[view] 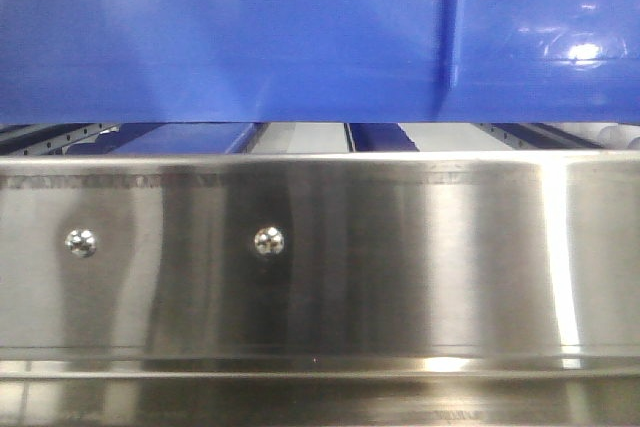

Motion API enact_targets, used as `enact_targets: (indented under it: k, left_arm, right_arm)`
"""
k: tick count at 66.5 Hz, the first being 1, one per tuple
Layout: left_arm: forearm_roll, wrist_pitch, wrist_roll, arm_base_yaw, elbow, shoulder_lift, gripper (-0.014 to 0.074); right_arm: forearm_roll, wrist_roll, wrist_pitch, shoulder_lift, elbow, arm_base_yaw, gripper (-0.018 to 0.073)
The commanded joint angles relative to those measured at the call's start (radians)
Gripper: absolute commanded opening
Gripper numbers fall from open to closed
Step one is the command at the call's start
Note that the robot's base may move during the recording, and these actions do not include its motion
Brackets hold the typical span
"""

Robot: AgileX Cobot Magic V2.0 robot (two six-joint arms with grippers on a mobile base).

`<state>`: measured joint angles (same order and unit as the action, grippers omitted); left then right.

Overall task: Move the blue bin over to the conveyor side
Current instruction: 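Pull the gripped blue bin off the roller shelf toward the robot, then lift the blue bin clear of the rack with both grippers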

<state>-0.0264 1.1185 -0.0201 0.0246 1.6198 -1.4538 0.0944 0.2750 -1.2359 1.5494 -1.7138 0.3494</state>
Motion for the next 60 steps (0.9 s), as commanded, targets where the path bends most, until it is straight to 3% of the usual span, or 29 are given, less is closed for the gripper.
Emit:
enact_targets:
  k: [1,7,36,60]
  left_arm:
    - [0.015,-0.009,0.001,-0.002,0.005,0.002,-0.0049]
    - [0.015,0.0,0.001,-0.002,0.005,0.002,0.0025]
    - [0.015,0.068,0.001,-0.002,0.008,0.002,0.0006]
    - [0.047,-0.023,0.001,0.0,0.059,0.096,0.0004]
  right_arm:
    - [-0.014,-0.003,0.015,-0.004,-0.007,0.003,-0.0076]
    - [-0.014,-0.003,0.015,-0.004,-0.007,0.003,-0.0071]
    - [-0.014,-0.003,0.015,-0.02,-0.007,0.003,-0.0071]
    - [-0.006,-0.003,0.124,-0.172,-0.007,0.003,-0.0073]
